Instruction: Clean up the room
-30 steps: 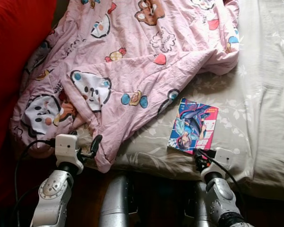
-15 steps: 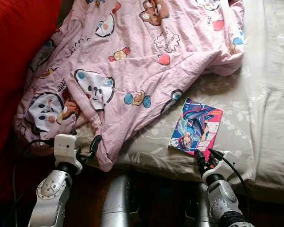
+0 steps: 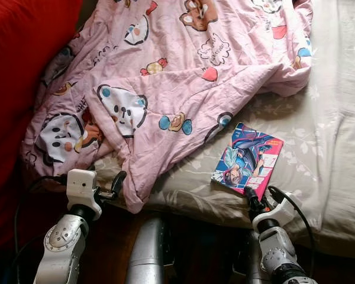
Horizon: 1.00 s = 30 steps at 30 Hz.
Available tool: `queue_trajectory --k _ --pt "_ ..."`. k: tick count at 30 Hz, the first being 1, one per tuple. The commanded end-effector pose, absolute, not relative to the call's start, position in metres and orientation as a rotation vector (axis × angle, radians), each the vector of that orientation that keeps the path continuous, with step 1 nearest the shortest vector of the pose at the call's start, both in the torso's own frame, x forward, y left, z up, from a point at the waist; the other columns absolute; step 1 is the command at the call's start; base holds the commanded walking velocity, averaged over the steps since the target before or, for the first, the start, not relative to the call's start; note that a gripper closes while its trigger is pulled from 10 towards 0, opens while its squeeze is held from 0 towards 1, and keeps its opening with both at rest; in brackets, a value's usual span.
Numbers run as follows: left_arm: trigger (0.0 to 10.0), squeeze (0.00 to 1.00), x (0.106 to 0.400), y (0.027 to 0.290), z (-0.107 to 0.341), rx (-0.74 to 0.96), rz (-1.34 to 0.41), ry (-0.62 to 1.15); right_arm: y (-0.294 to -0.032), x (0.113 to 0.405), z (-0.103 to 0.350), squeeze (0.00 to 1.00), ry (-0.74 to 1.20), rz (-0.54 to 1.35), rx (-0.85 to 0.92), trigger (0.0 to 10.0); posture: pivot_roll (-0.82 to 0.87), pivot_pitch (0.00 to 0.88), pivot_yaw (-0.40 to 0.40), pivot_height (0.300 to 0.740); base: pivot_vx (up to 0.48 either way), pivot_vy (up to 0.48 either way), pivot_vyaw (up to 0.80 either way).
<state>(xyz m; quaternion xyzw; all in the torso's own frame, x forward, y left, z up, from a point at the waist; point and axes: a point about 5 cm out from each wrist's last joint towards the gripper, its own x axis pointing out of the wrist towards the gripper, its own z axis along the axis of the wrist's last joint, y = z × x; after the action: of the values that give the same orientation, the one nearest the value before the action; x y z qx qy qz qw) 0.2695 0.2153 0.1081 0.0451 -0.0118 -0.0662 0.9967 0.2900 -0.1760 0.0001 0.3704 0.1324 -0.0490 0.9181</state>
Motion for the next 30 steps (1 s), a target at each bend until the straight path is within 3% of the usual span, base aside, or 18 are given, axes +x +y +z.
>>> queue_trajectory --k 1,17,30 --pt "10.0 0.00 0.263 0.223 0.104 0.116 -0.118 0.011 -0.152 0.273 -0.021 0.00 0.396 -0.075 0.837 0.0 0.17 0.393 0.193 0.618 0.000 0.000 0.00" --pt "10.0 0.00 0.266 0.221 0.102 0.127 -0.122 0.011 -0.160 0.272 -0.021 0.00 0.382 -0.111 0.815 0.0 0.16 0.369 0.186 0.618 0.000 0.000 0.00" --pt "10.0 0.00 0.270 0.226 0.098 0.140 -0.110 0.013 -0.182 0.267 -0.016 0.00 0.284 -0.266 0.621 0.0 0.14 0.307 0.170 0.618 0.000 0.000 0.00"
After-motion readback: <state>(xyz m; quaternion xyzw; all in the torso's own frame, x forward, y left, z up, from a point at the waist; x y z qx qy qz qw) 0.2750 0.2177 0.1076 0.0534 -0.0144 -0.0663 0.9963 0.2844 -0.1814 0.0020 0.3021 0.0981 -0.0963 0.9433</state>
